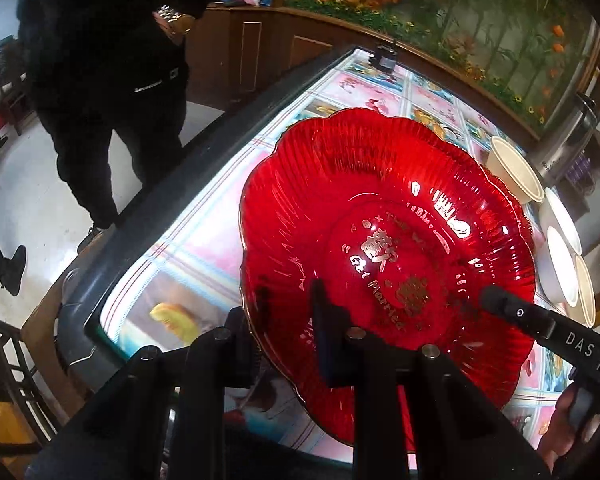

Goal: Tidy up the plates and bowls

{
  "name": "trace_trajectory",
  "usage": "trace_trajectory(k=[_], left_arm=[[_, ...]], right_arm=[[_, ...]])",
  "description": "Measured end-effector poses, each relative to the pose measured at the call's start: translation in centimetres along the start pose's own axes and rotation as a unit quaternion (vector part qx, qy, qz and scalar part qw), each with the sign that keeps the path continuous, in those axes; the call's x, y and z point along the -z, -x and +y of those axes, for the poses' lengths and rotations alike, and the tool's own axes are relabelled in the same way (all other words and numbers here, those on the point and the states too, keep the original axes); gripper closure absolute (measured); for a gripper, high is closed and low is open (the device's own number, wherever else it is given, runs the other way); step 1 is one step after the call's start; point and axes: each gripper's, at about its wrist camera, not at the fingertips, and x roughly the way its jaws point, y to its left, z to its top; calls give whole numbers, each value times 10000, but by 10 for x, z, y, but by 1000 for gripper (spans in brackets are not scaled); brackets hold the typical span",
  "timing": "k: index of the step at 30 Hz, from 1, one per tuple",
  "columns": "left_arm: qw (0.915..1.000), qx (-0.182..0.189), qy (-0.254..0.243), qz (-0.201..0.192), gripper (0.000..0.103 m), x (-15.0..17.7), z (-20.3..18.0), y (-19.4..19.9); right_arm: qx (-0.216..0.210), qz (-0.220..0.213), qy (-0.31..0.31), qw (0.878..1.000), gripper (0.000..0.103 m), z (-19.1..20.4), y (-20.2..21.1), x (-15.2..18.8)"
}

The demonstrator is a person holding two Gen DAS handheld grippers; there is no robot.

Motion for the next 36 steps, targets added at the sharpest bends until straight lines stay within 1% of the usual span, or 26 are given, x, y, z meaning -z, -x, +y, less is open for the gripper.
trace_trajectory(k=[5,18,22,28,29,30,31,32,33,34,35,36], left_arm=[[9999,-51,62,75,84,2,3,-7],[9997,-116,128,163,84,9,7,-21],[9996,-189,95,167,84,10,6,-23],[9997,-176,100,155,84,14,5,-22],[9997,-156,125,154,84,14,5,-21],[9996,-150,157,152,84,14,6,-20],[9996,-139,204,153,84,14,7,-20],[9995,-123,247,156,84,14,8,-19],[9994,-109,297,140,82,14,9,-17],[9993,-124,337,118,73,14,10,-15],[9991,-161,384,80,67,14,11,-12],[9988,-202,441,17,55,15,12,-9]], right_arm=[[9,48,47,10000,93,5,-8,6],[63,160,7,9999,93,2,-25,16],[-14,208,1,9998,84,3,-28,17],[-56,147,13,9999,84,2,-27,18],[-65,136,-4,9999,78,1,-27,18],[-111,101,-36,9999,67,-1,-25,18],[-147,76,-28,9999,58,-1,-23,18],[-183,36,-9,9998,55,-1,-21,18],[-193,-22,9,9998,47,-2,-17,19],[-239,-109,35,9996,43,-2,-12,20],[-254,-172,51,9995,41,-2,-10,20],[-267,-212,54,9994,37,-4,-7,21]])
